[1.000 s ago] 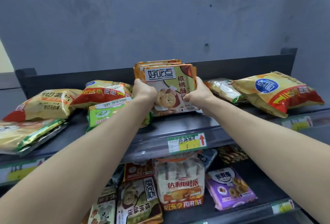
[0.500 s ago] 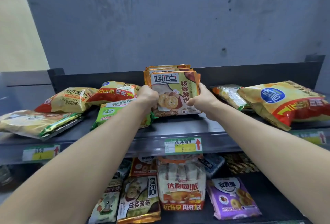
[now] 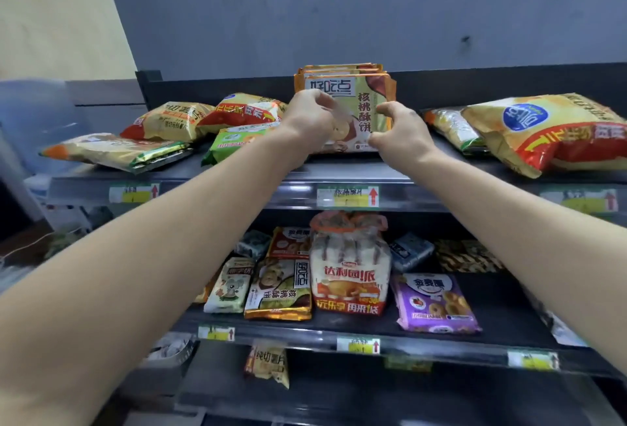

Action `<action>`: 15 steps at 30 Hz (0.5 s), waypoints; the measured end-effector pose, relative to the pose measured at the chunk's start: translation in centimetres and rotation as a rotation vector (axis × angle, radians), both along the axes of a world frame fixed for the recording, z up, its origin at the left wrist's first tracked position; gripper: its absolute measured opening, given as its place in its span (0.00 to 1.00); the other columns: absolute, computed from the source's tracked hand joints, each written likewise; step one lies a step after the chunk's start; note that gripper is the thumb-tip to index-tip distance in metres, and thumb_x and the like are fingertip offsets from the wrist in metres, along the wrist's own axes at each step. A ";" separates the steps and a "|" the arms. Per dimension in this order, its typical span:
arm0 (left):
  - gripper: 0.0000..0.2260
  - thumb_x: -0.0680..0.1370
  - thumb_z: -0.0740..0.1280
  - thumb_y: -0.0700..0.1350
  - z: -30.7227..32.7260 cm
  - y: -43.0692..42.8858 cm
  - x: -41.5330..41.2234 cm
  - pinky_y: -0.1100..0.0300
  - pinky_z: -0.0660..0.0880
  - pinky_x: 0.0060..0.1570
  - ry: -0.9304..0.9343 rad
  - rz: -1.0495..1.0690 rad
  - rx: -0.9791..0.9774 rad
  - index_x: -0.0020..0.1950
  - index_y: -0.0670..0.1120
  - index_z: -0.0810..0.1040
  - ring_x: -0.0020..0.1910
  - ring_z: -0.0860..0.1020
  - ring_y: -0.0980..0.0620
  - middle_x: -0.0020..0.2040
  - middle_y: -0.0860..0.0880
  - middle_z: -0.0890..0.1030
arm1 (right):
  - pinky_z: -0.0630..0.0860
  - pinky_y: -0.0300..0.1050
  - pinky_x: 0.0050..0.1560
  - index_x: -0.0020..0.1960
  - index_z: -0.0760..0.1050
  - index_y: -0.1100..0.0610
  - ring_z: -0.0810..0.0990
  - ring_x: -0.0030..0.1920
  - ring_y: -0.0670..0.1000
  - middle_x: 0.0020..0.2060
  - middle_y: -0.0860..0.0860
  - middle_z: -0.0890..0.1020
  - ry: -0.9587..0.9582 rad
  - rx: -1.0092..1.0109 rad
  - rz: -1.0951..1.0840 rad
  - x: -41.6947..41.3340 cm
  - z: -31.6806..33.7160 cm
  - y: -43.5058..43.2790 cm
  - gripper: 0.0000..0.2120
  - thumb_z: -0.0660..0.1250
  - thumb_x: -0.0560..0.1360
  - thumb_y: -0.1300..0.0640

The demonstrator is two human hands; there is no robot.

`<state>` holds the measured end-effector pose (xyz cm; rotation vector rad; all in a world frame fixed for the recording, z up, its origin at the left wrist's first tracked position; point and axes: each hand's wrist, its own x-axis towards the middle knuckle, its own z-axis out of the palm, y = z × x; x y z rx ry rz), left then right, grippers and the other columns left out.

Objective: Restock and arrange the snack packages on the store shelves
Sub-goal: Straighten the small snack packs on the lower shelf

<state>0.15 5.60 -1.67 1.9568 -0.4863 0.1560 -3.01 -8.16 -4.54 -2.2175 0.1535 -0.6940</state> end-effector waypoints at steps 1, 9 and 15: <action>0.12 0.75 0.61 0.29 -0.2 0.2 -1.1 0.66 0.74 0.37 0.004 -0.021 -0.004 0.54 0.43 0.75 0.49 0.76 0.50 0.52 0.44 0.77 | 0.69 0.39 0.60 0.70 0.67 0.58 0.73 0.63 0.52 0.65 0.54 0.74 -0.016 -0.021 0.015 -1.1 -0.2 0.2 0.24 0.64 0.74 0.64; 0.09 0.75 0.64 0.31 -4.8 1.8 -8.2 0.54 0.77 0.54 0.100 -0.117 0.090 0.53 0.41 0.78 0.49 0.78 0.49 0.50 0.43 0.80 | 0.73 0.42 0.61 0.57 0.78 0.56 0.78 0.56 0.47 0.53 0.50 0.81 -0.069 -0.035 0.180 -9.6 -4.3 1.3 0.13 0.65 0.74 0.63; 0.09 0.76 0.65 0.33 -8.6 4.3 -9.3 0.55 0.77 0.54 0.262 -0.053 0.168 0.52 0.43 0.78 0.52 0.80 0.48 0.49 0.45 0.80 | 0.75 0.36 0.53 0.55 0.80 0.55 0.79 0.50 0.46 0.47 0.47 0.80 0.050 -0.031 0.280 -11.3 -8.0 2.9 0.11 0.65 0.75 0.63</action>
